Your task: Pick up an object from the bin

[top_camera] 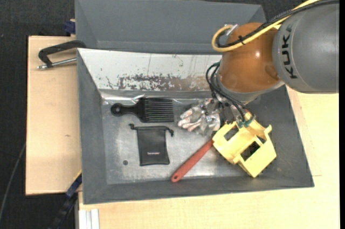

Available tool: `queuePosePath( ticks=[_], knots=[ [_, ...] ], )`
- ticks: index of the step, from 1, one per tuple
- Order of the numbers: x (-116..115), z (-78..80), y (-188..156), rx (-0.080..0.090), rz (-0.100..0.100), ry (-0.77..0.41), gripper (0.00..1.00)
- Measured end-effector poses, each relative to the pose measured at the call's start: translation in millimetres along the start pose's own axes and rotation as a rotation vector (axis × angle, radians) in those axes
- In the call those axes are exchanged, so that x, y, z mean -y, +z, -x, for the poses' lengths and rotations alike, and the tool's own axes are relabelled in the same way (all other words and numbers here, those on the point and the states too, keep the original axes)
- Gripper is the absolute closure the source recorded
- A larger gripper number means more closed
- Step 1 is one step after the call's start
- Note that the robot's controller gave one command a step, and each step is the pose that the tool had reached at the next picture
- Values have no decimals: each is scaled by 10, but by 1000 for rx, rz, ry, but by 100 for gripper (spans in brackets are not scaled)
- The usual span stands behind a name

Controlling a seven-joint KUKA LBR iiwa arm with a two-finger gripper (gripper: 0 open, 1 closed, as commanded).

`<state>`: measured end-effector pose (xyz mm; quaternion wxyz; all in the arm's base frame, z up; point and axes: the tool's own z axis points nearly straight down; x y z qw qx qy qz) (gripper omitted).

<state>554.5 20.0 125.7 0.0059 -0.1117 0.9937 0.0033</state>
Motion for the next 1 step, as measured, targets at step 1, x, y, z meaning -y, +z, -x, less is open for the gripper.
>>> queuePosePath(
  ticks=[1],
  knots=[
    [0, 14, -200, 6, -1, 0, 100]
  ],
)
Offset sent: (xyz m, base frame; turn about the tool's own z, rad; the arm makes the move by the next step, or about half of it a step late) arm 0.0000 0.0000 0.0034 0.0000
